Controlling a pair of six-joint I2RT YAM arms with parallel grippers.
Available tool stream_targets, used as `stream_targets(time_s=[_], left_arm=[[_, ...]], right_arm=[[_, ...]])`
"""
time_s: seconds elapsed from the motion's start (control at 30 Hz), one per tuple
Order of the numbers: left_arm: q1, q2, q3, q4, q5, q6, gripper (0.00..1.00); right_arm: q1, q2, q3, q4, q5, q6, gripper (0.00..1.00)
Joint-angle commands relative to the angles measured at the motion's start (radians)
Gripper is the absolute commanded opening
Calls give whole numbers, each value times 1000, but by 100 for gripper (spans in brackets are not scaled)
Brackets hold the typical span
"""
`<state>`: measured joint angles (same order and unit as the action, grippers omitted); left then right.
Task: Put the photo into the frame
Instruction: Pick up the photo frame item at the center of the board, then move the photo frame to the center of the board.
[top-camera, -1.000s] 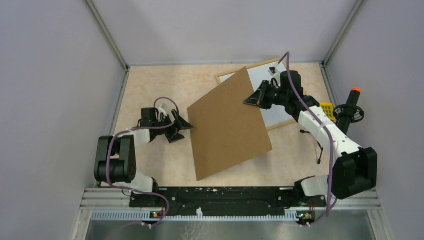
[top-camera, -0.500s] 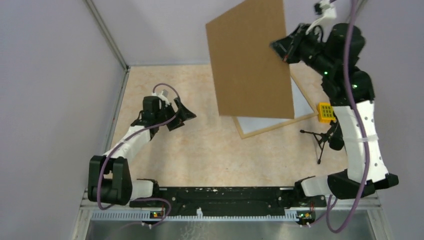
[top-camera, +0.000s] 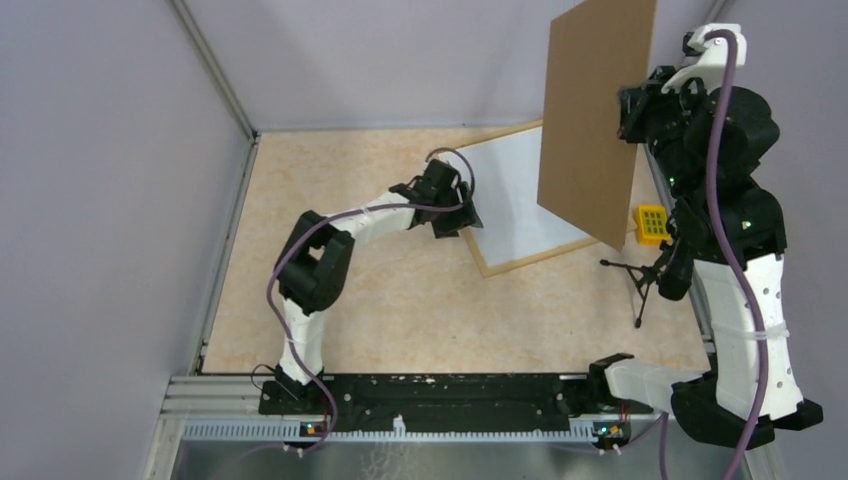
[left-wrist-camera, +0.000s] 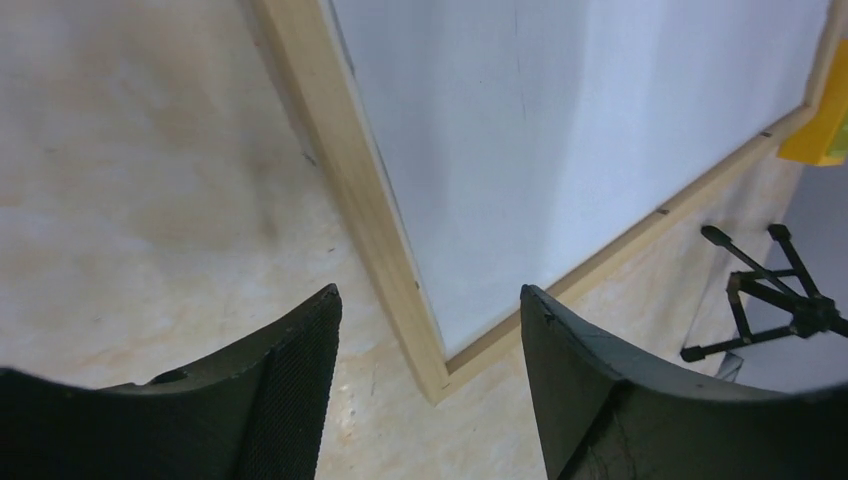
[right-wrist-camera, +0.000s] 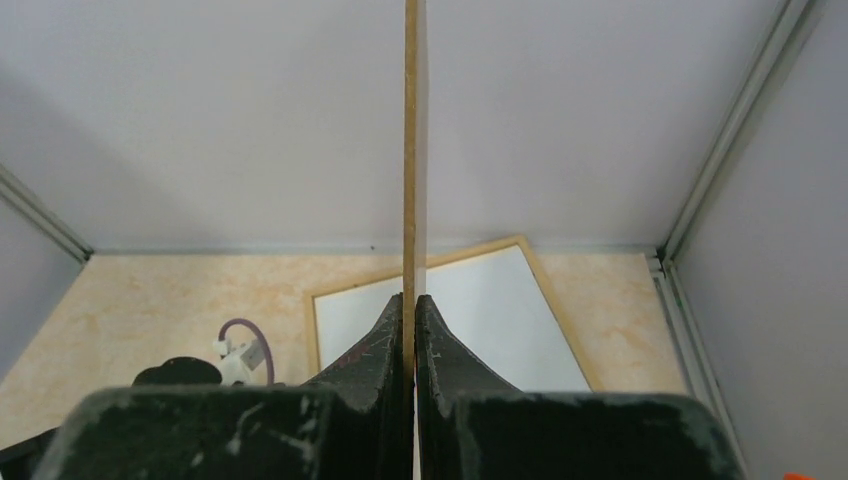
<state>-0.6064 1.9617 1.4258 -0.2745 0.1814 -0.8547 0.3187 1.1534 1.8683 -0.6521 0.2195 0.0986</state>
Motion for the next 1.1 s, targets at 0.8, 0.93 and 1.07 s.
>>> stream_targets(time_s=[0.8,0.93,1.07], left_arm=[[-87,317,334,-429,-304,39,12],[-76,304,285,-485,-295,88,2],[-47,151,36,-393,-280,129,0]], right_arm=[[6,-43,-130,169,-144,-78,0],[7,-40,-127,118,-186,-88,0],[11,-23,-100,42,-202,-92,0]])
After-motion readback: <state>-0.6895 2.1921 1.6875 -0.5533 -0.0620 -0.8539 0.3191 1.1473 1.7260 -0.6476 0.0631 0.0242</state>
